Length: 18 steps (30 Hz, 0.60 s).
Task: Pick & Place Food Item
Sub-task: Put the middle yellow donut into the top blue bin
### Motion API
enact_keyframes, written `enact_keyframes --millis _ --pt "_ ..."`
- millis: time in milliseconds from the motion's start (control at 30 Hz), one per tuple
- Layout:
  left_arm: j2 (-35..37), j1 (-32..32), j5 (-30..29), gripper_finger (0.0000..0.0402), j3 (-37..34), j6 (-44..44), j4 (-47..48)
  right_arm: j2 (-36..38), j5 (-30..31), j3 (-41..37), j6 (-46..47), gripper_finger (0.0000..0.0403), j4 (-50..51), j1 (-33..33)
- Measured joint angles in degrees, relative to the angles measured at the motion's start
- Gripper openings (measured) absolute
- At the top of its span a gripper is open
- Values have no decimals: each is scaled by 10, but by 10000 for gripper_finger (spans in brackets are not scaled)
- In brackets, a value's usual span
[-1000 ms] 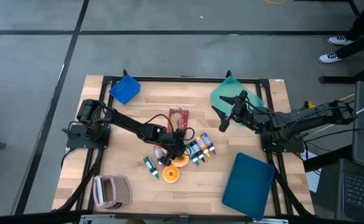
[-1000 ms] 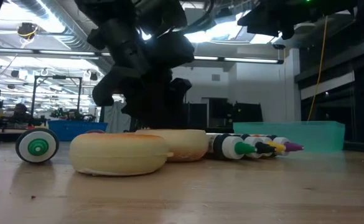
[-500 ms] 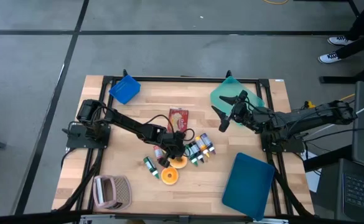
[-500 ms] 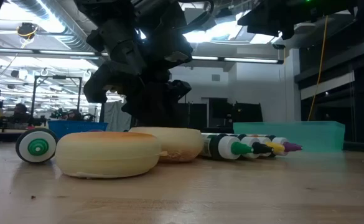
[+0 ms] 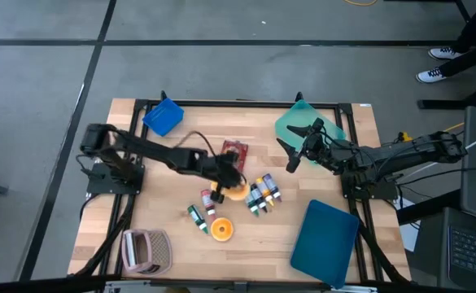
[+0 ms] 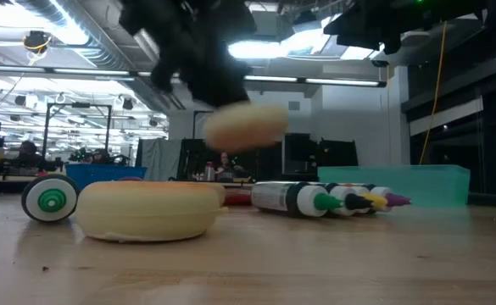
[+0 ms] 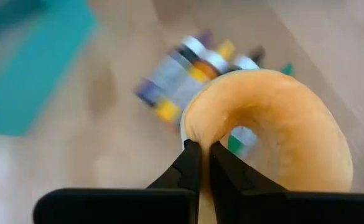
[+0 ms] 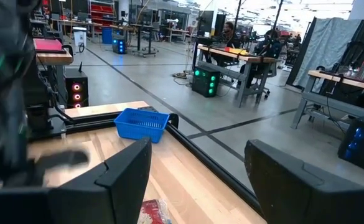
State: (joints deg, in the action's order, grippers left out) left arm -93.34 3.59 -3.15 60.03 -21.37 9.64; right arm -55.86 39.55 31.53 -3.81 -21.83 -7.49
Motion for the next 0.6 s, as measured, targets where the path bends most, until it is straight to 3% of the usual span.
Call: enact_keyframes --millis 133,300,600 --pt "80 -24 -18 11 0 -14 31 0 -2 0 0 254 0 0" --pt "186 -87 -115 11 1 -23 110 0 -2 0 2 254 1 0" --pt "352 -298 -124 11 -6 11 223 0 -16 0 4 254 0 0"
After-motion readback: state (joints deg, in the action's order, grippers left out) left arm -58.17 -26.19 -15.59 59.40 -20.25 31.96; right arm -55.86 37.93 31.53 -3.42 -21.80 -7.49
